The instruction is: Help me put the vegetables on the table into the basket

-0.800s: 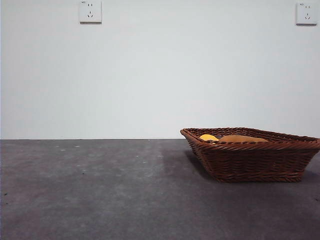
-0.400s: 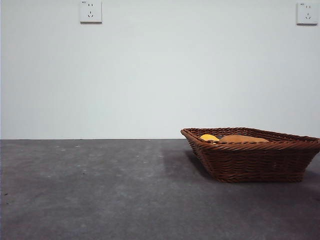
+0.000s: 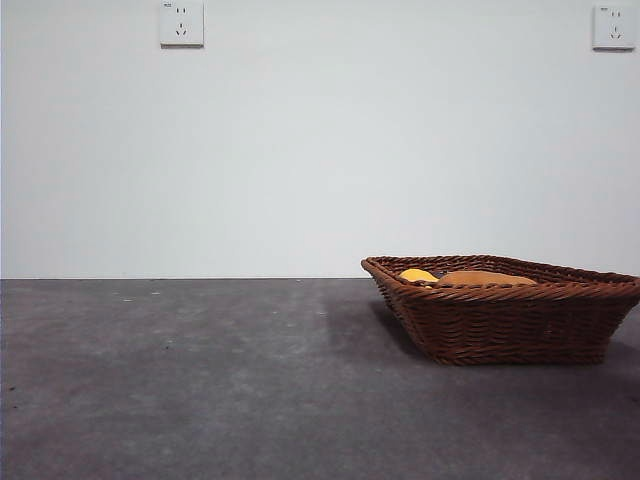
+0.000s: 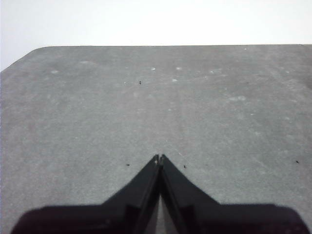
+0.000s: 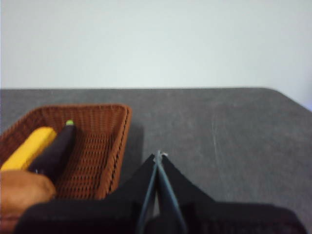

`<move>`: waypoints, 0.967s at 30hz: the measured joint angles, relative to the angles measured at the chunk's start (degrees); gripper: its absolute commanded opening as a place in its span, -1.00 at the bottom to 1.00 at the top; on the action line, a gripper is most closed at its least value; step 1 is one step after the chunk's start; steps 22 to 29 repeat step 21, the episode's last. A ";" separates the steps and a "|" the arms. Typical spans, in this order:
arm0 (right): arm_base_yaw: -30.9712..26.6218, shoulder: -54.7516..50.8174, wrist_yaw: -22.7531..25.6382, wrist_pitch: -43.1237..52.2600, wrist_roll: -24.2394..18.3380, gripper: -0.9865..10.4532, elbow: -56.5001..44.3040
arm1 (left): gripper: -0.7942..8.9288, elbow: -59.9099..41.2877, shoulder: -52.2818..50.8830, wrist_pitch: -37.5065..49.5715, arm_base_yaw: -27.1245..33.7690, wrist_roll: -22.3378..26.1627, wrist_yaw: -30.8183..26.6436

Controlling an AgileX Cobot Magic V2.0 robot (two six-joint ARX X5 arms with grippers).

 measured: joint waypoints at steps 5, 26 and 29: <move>0.68 0.00 0.31 -2.56 -0.11 -0.83 0.00 | -0.84 0.00 0.02 0.00 0.00 0.00 0.00; 3.74 0.02 1.51 -8.35 -0.15 -0.83 0.00 | -0.84 0.00 0.20 0.00 0.00 0.00 -0.02; 3.74 0.02 1.51 -8.35 -0.15 -0.83 0.00 | -0.84 0.00 0.20 0.00 0.00 0.00 -0.02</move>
